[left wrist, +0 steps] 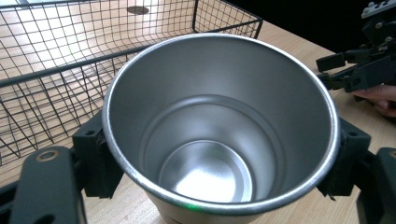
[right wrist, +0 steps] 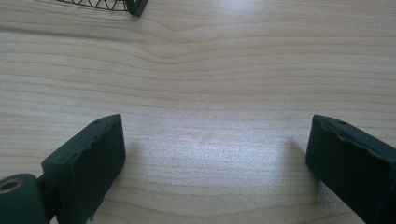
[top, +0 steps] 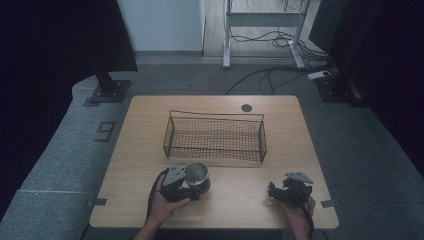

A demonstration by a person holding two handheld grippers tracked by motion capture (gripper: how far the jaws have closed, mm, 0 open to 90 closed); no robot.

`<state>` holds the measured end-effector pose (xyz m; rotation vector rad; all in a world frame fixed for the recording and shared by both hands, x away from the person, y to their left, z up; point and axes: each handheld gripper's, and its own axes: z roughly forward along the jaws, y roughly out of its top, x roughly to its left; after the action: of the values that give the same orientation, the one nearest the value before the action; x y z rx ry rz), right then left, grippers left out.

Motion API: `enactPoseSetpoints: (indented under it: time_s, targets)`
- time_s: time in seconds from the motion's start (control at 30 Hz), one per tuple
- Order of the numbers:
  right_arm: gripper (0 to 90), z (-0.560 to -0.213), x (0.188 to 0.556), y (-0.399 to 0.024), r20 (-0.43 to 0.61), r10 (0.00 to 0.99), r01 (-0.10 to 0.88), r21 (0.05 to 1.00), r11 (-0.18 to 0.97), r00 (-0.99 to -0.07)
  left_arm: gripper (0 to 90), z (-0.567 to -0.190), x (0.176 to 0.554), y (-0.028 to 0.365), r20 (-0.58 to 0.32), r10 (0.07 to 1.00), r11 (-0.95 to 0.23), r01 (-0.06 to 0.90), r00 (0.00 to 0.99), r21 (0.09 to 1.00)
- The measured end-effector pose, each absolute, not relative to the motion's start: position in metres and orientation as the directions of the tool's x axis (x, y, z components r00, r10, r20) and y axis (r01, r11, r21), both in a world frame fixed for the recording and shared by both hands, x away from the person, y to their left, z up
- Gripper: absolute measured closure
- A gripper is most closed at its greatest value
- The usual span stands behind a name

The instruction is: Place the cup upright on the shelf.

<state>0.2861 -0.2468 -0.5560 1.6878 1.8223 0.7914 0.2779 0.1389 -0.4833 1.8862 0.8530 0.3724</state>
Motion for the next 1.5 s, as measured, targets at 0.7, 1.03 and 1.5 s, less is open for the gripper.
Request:
enactPoseSetpoints:
  time_s: [0.7,1.03,1.5]
  targets:
    - [5.5,-0.556,0.286,-0.247,0.01,0.997,0.686,0.726,0.045,-0.077,19.2,-0.468,0.282,0.139,-0.102,0.715,-0.256,0.395,0.691,0.882]
    - [5.8,-0.556,0.286,-0.247,0.009,0.997,0.685,0.727,0.046,-0.077,19.2,-0.452,0.288,0.139,-0.105,0.715,-0.244,0.387,0.691,0.889]
    - [6.2,-0.556,0.286,-0.247,0.009,0.997,0.685,0.727,0.045,-0.076,19.2,-0.439,0.299,0.135,-0.108,0.706,-0.249,0.388,0.7,0.887]
